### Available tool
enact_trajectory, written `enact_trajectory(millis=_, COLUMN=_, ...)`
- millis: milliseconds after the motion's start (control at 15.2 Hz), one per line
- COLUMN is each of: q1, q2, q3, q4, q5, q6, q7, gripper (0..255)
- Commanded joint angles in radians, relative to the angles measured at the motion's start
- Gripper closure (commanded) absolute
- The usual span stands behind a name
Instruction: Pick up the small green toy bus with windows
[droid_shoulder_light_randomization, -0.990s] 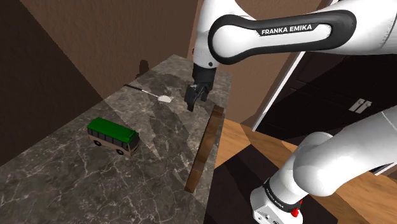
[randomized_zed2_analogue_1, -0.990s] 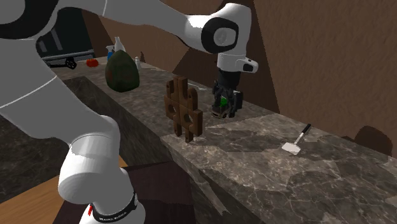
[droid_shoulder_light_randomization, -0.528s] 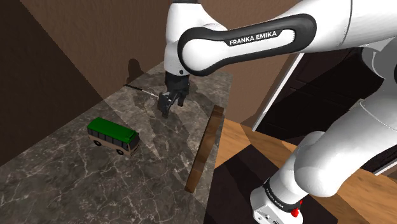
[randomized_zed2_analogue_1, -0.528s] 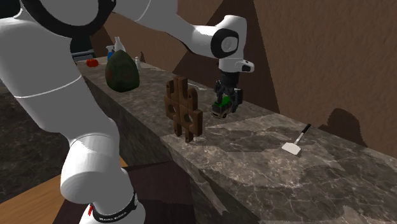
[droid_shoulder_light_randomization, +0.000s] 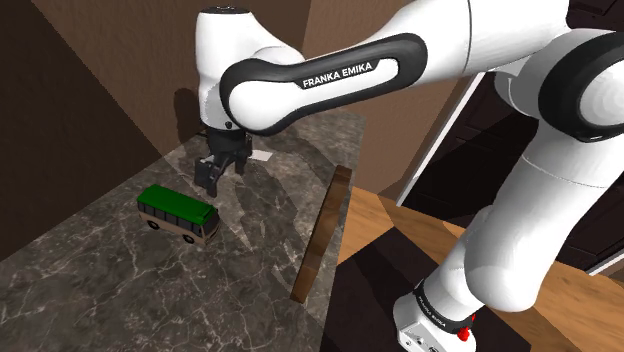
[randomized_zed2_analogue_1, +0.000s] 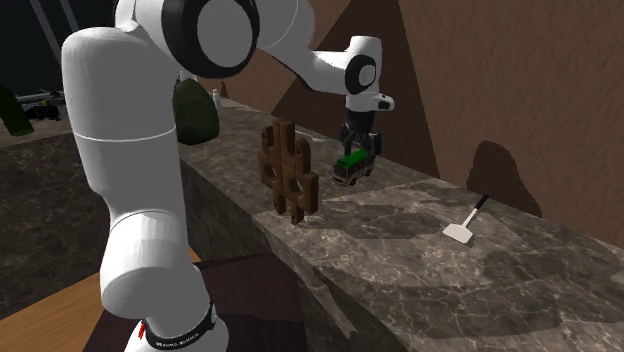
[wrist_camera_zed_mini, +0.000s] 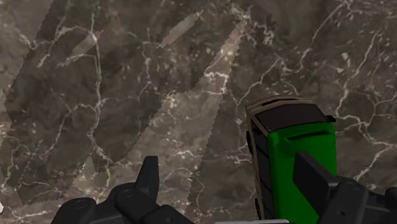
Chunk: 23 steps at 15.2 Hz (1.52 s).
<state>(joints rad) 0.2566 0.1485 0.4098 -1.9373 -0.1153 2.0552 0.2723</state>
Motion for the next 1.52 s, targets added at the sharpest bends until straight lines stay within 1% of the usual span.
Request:
enact_trajectory(millis=0, q1=0.024, q2=0.067, q3=0.008, q4=0.06, q5=-0.039, q6=0.005, q7=0.027, gripper=0)
enact_trajectory(millis=330, q1=0.108, q2=0.248, q3=0.012, q4=0.251, q5=-0.137, q6=-0.012, q7=0.085, gripper=0)
enact_trajectory(millis=462, q1=0.14, q2=0.309, q3=0.009, q4=0.322, q5=-0.166, q6=-0.024, q7=0.098, gripper=0)
enact_trajectory(millis=924, q1=0.145, q2=0.347, q3=-0.003, q4=0.282, q5=-0.188, q6=0.05, q7=0.116, gripper=0)
enact_trajectory(millis=1056, q1=0.146, q2=0.35, q3=-0.004, q4=0.279, q5=-0.19, q6=0.056, q7=0.117, gripper=0)
enact_trajectory(millis=1122, q1=0.146, q2=0.351, q3=-0.004, q4=0.28, q5=-0.19, q6=0.056, q7=0.117, gripper=255)
enact_trajectory(millis=1452, q1=0.147, q2=0.352, q3=-0.004, q4=0.282, q5=-0.19, q6=0.055, q7=0.118, gripper=255)
